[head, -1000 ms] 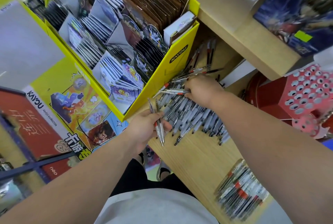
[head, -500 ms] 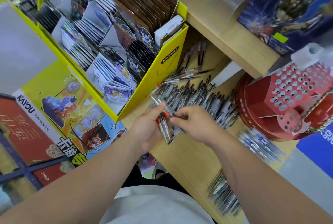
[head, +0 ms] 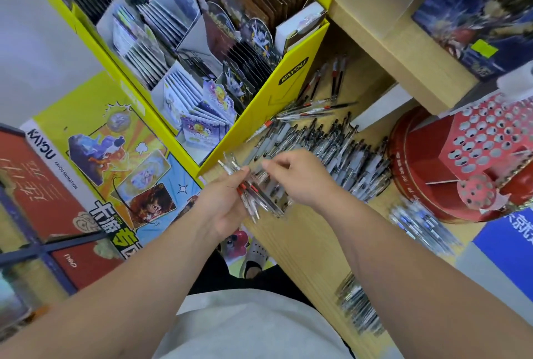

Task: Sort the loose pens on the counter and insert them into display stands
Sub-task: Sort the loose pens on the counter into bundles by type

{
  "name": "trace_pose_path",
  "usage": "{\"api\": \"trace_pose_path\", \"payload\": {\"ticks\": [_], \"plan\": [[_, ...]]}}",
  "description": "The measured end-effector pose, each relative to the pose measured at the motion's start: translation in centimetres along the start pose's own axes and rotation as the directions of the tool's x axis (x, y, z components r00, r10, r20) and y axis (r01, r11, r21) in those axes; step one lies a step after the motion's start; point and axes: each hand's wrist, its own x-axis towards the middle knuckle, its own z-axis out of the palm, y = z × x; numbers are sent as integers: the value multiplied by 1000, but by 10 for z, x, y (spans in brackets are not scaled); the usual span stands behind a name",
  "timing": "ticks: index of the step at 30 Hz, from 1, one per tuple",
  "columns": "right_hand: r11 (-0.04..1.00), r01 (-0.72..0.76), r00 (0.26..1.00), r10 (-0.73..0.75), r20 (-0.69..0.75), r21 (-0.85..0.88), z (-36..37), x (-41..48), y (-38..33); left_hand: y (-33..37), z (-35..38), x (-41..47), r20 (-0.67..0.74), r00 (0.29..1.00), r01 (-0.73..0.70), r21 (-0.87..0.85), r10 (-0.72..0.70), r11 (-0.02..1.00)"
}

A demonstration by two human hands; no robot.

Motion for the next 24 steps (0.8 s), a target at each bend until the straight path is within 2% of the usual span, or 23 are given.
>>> {"api": "trace_pose_path", "payload": {"ticks": [4,7,11,18,24], "plan": [[937,-94,990,124,-70,337,7,28,-13,5,-26,-4,-26,998,50,-2,-50,999],[870,-163,973,219,-68,465,19,52,-16,3,-39,-8,-21,999,39,1,-39,999],[803,-254,931,354,-89,539,28,67,-22,-1,-53,-8,-26,1000,13,44,-12,999],[727,-272,856,482,-187,630,34,77,-31,-3,-58,-2,-50,999,12,86,-8,996],[637,-284,858,502,-107,717,31,75,-33,-2,-59,2,-79,997,21,70,-15,997]]}}
